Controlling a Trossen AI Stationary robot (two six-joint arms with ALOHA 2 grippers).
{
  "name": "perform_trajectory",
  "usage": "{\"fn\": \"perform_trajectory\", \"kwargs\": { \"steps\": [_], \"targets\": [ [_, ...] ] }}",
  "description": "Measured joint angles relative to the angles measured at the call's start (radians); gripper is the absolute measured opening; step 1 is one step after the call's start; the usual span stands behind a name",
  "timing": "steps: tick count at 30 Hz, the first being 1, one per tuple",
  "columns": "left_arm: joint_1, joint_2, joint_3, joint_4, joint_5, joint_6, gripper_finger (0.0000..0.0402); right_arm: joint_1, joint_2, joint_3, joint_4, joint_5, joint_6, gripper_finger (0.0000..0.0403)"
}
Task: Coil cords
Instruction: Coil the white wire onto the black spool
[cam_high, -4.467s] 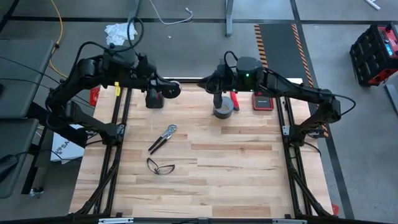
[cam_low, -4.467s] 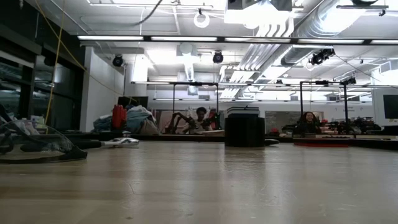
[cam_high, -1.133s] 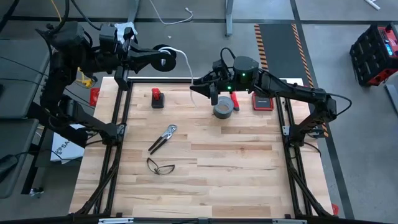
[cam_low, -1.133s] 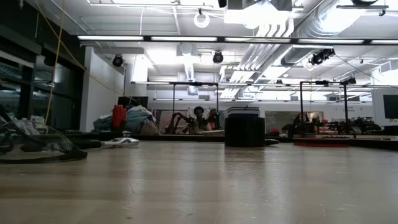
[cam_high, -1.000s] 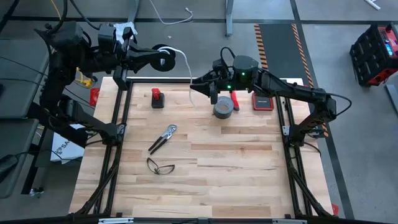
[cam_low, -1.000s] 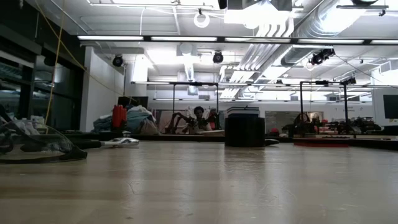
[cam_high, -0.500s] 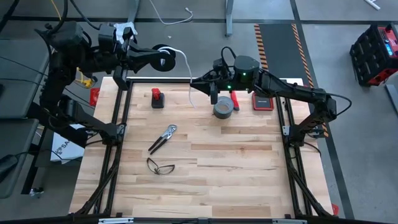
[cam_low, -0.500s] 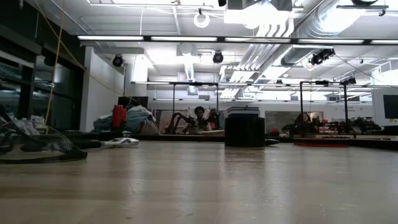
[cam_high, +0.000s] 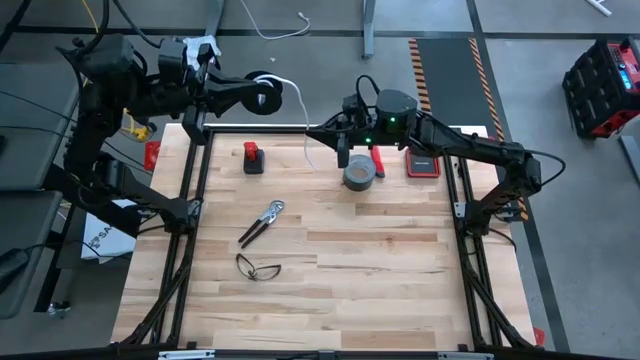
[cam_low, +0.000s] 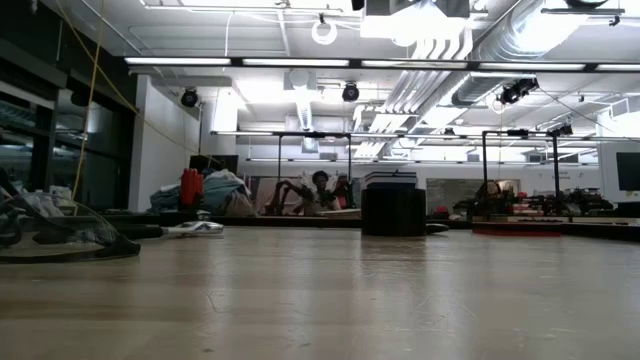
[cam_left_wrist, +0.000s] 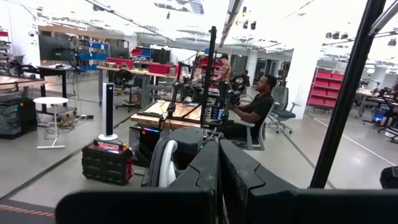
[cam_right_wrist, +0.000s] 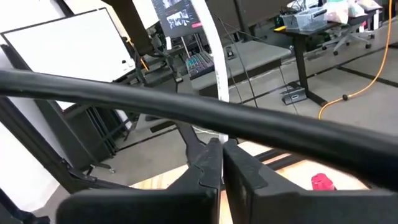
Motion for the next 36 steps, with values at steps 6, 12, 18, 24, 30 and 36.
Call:
{"fn": "perform_trajectory", "kwargs": {
  "steps": [6, 12, 18, 24, 30, 36],
  "targets": [
    [0.0, 0.012, -0.002, -0.002, -0.069, 0.0, 0.0, 0.037, 0.0, 0.0, 0.0, 0.023, -0.033, 0.0001],
    [0.0, 0.076, -0.005, 0.028, -0.101, -0.002, 0.0, 0.101, 0.01, 0.0, 0.023, 0.06, -0.086, 0.0],
    [0.0, 0.112, -0.005, 0.122, -0.076, -0.02, 0.0, 0.139, 0.024, 0.0, 0.017, 0.103, -0.113, 0.0],
    [0.0, 0.124, -0.004, 0.181, -0.079, -0.079, 0.0, 0.162, 0.059, 0.001, 0.118, 0.12, -0.12, 0.0],
    [0.0, 0.165, -0.004, 0.233, -0.047, -0.188, 0.0, 0.182, 0.104, 0.001, 0.174, 0.12, -0.122, 0.0],
    [0.0, 0.206, -0.005, 0.17, 0.048, -0.297, 0.0, 0.191, 0.11, 0.0, 0.191, 0.12, -0.143, 0.0]
  ]
}}
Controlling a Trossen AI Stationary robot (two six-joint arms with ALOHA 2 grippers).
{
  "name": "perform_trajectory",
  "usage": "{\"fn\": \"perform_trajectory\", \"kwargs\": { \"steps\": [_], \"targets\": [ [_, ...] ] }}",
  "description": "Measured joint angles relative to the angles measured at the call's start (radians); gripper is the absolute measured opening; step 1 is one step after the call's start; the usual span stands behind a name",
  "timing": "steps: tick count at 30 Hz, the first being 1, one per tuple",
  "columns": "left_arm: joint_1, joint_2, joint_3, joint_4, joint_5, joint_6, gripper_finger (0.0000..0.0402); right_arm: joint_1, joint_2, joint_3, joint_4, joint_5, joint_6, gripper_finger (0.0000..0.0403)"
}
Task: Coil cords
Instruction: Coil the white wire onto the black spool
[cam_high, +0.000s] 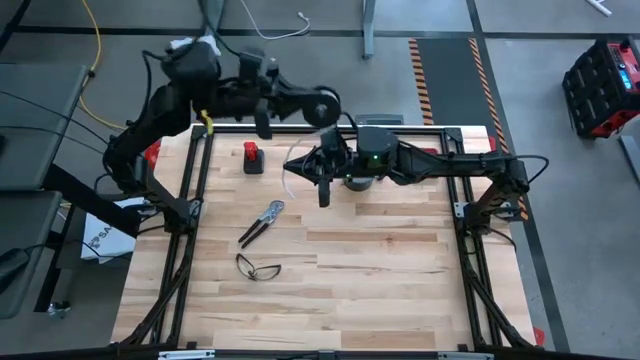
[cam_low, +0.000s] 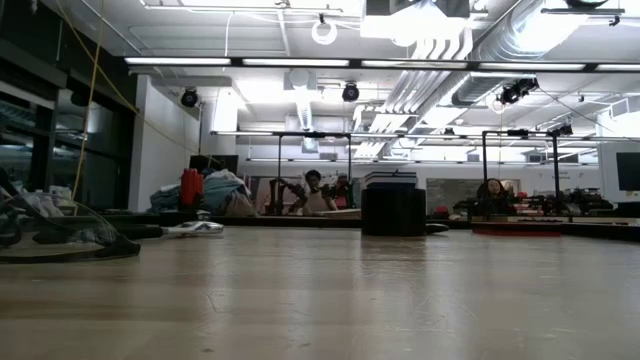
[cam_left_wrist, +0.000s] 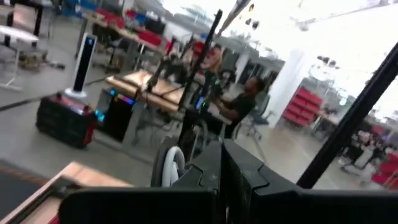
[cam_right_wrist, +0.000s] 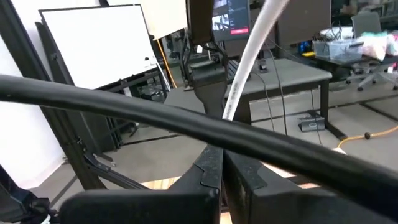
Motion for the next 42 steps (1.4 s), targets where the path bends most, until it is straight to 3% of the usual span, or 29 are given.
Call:
{"fn": "perform_trajectory", "kwargs": {
  "steps": [8, 17, 22, 35, 42],
  "targets": [
    [0.014, 0.006, 0.0, 0.015, -0.037, -0.055, 0.0, 0.017, -0.002, 0.0, 0.002, 0.029, -0.048, 0.0],
    [0.027, 0.007, 0.0, -0.021, 0.061, -0.302, 0.0, 0.016, -0.001, 0.0, 0.064, 0.087, -0.118, 0.0],
    [0.026, 0.007, 0.002, -0.121, 0.019, -0.308, 0.0, 0.016, -0.001, 0.0, 0.083, 0.078, -0.134, 0.0],
    [0.003, 0.086, 0.001, 0.041, 0.075, -0.371, 0.0, 0.011, 0.001, 0.001, 0.07, 0.095, -0.162, 0.0],
    [-0.037, 0.07, 0.003, -0.041, 0.052, -0.375, 0.0, 0.02, 0.006, 0.0, 0.064, 0.103, -0.189, 0.0]
  ]
}}
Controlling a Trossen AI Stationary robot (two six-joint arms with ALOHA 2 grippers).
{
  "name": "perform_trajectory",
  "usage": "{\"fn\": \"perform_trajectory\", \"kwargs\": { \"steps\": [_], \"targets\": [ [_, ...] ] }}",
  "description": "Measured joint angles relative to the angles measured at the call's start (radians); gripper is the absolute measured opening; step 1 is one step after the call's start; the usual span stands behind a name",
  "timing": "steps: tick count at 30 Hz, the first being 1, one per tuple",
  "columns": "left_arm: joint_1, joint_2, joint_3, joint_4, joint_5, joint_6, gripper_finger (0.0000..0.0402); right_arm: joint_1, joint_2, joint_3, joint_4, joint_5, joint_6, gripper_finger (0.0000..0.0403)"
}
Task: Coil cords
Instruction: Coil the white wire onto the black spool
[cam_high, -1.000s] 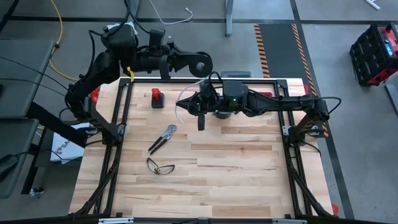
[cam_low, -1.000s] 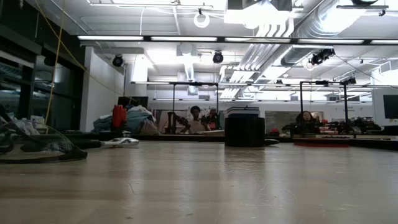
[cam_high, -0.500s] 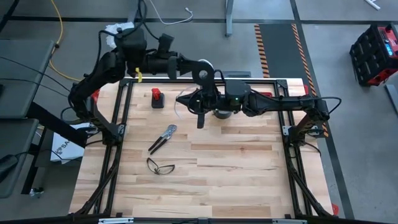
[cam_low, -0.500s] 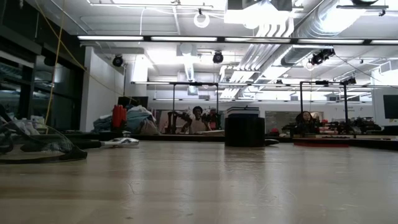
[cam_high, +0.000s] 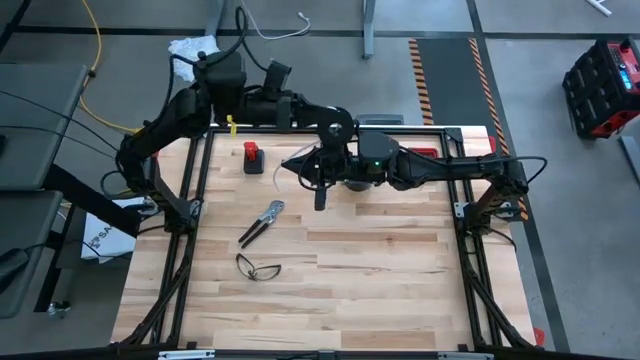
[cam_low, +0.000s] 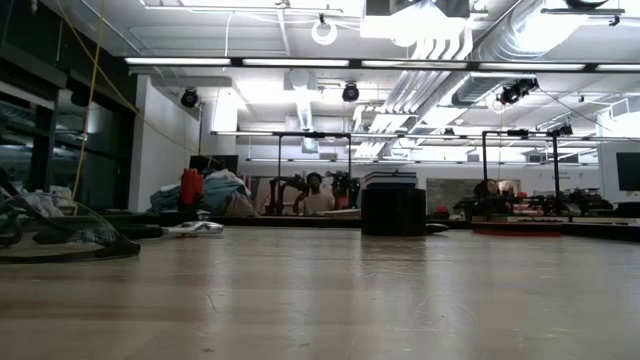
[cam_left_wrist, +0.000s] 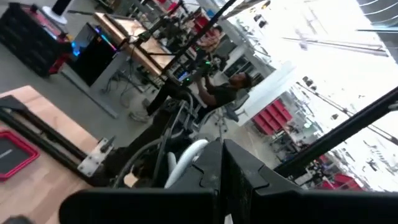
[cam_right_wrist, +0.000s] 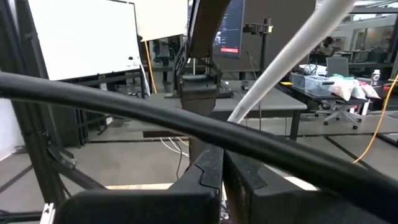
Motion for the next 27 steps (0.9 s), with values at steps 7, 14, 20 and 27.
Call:
{"fn": "perform_trajectory", "kwargs": {
  "steps": [7, 14, 20, 27],
  "targets": [
    [-0.068, -0.071, -0.002, -0.141, -0.18, 0.034, 0.0, -0.004, -0.001, 0.0, 0.023, -0.038, -0.011, 0.0],
    [-0.137, -0.092, -0.002, -0.226, -0.36, 0.074, 0.0, -0.006, 0.006, 0.0, 0.021, -0.057, -0.012, 0.0],
    [-0.156, -0.112, -0.002, -0.313, -0.457, 0.109, 0.0, -0.005, 0.018, 0.0, 0.022, -0.071, 0.016, 0.0],
    [-0.176, -0.117, -0.005, -0.442, -0.544, 0.131, 0.0, -0.005, 0.018, 0.002, 0.007, -0.078, 0.018, 0.0]
  ]
}}
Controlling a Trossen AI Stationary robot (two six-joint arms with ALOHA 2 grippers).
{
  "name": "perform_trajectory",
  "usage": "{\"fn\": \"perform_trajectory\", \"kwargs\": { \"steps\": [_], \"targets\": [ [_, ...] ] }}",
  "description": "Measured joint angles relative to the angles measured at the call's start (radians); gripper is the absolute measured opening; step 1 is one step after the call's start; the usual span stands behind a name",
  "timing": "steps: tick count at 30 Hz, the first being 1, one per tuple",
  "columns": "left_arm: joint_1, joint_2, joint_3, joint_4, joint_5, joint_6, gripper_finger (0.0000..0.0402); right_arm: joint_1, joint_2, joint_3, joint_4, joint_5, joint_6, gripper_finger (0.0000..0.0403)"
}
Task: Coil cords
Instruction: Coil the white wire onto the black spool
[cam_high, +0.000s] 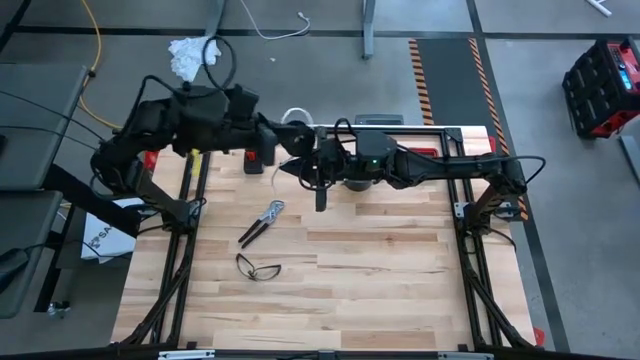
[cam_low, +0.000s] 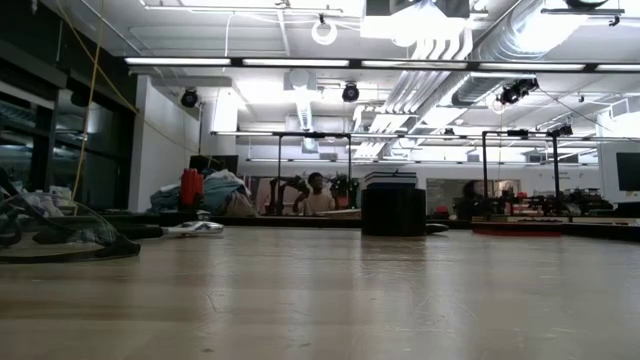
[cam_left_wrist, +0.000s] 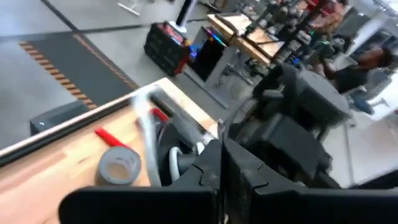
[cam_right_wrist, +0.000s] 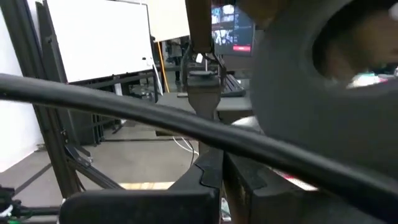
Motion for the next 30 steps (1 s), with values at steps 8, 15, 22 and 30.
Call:
{"fn": "perform_trajectory", "kwargs": {
  "steps": [8, 15, 22, 30],
  "targets": [
    [0.035, -0.08, -0.068, -0.037, -0.057, 0.018, 0.0, -0.009, 0.0, 0.0, -0.024, 0.0, 0.001, 0.0],
    [0.143, -0.266, -0.299, 0.132, -0.053, 0.031, 0.0, -0.01, 0.001, 0.0, -0.054, 0.0, -0.004, 0.0],
    [0.331, -0.394, -0.571, 0.395, 0.162, 0.001, 0.0, -0.034, 0.001, 0.0, -0.102, 0.0, -0.004, 0.0],
    [0.42, -0.406, -0.725, 0.558, 0.556, -0.124, 0.0, -0.084, -0.007, -0.001, -0.13, 0.0, 0.001, 0.0]
  ]
}}
